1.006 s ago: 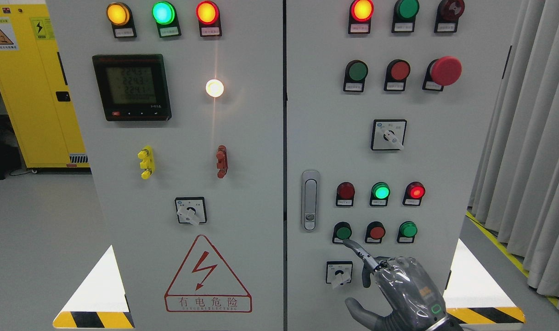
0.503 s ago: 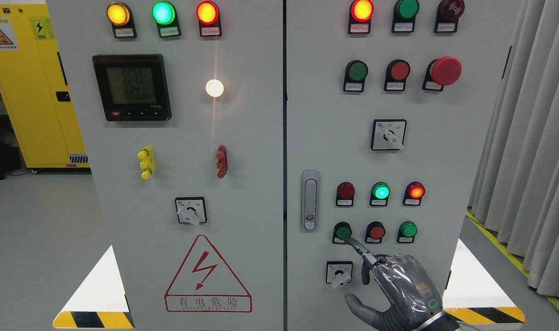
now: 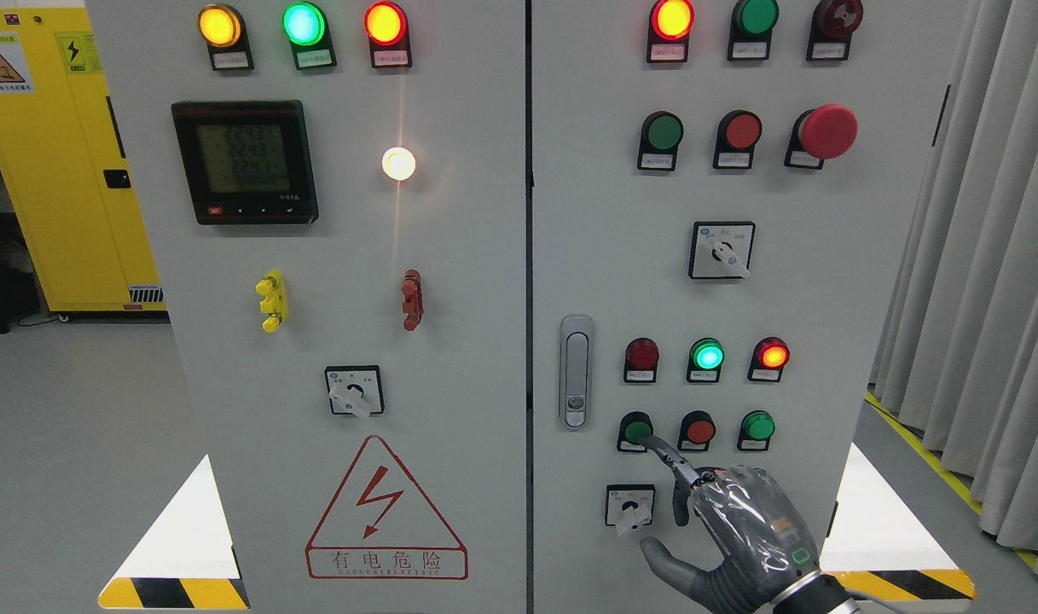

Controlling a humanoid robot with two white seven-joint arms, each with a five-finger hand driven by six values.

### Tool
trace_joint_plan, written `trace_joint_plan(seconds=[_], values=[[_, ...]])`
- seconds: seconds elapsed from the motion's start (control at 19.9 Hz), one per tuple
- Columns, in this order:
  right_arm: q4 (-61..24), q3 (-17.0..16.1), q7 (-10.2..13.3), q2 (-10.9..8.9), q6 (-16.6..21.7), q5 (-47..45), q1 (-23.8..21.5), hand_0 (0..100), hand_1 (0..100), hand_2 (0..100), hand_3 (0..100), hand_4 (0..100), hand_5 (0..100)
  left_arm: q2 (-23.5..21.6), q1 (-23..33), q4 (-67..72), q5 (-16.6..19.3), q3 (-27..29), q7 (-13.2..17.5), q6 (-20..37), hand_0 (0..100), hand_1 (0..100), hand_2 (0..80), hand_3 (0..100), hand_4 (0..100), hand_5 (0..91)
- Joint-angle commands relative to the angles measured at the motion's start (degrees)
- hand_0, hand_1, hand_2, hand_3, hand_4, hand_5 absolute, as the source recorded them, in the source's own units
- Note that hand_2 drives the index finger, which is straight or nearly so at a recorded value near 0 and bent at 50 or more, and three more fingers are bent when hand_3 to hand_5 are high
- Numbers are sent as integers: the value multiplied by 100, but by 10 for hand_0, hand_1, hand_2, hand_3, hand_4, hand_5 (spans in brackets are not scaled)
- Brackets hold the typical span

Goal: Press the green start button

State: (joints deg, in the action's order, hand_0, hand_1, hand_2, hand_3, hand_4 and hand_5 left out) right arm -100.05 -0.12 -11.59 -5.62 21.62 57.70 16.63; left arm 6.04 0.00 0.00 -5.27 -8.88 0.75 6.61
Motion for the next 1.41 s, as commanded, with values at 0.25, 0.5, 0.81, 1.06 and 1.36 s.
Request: trace_joint_plan(seconds=[0.25, 0.5, 0.81, 1.06, 1.36], values=[[179, 12, -19, 8, -123, 5, 121, 394, 696, 0, 763, 813, 868, -6, -149, -150, 0, 0, -4, -2, 120, 556, 0, 0, 0, 0], [197, 29, -19, 8, -123, 13, 156, 398, 696, 0, 762, 814, 868, 3, -149, -150, 0, 0, -4, -2, 120, 556, 0, 0, 0, 0], [135, 56, 8, 17, -97, -22, 78, 403, 695, 0, 759, 813, 868, 3, -149, -150, 0, 0, -4, -2, 120, 556, 0, 0, 0, 0], [-136, 47, 87, 26, -62, -66, -159, 412, 694, 0, 753, 813, 868, -6, -149, -150, 0, 0, -4, -2, 120, 556, 0, 0, 0, 0], [-400, 56, 131, 26, -70, -1260, -476, 436, 682, 0, 713, 801, 861, 3, -149, -150, 0, 0, -4, -2, 120, 556, 0, 0, 0, 0]])
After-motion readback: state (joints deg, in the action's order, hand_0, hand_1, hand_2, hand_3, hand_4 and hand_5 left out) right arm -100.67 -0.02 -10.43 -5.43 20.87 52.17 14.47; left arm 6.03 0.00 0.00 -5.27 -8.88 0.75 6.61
